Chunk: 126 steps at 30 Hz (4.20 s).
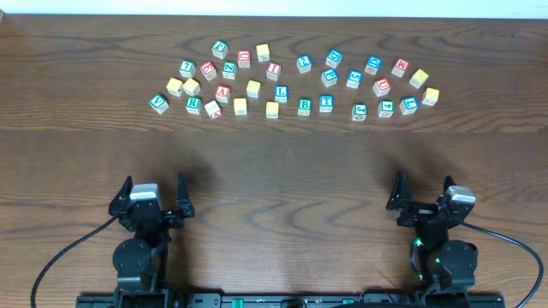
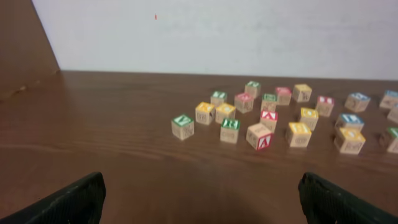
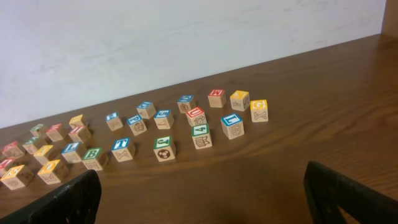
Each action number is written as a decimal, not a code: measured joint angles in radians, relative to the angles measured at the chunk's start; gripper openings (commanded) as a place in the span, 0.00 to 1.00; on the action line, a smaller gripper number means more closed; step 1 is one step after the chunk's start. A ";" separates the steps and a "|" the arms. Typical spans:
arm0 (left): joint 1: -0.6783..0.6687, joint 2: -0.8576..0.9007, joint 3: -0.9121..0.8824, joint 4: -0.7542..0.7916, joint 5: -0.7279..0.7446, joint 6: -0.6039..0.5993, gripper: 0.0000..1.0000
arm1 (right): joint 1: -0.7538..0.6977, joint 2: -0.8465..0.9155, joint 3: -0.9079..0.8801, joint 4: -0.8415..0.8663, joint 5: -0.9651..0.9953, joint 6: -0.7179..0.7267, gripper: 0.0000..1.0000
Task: Spell out ROBOT
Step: 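Reach the left gripper forward over the green-lettered R block, then close the left gripper on the green R block and lift it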
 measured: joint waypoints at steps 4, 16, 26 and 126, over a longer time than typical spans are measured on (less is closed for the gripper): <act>0.000 0.073 0.028 -0.018 0.000 0.000 0.98 | 0.000 0.000 0.000 0.000 0.000 0.000 0.99; 0.000 0.496 0.444 -0.129 0.032 0.000 0.98 | 0.000 0.000 0.000 0.000 0.000 0.000 0.99; 0.000 0.903 0.935 -0.454 0.130 -0.004 0.97 | 0.000 0.000 0.000 0.000 0.000 0.000 0.99; 0.000 2.178 1.645 -0.632 0.158 0.052 0.27 | 0.000 0.000 0.000 0.000 0.000 0.000 0.99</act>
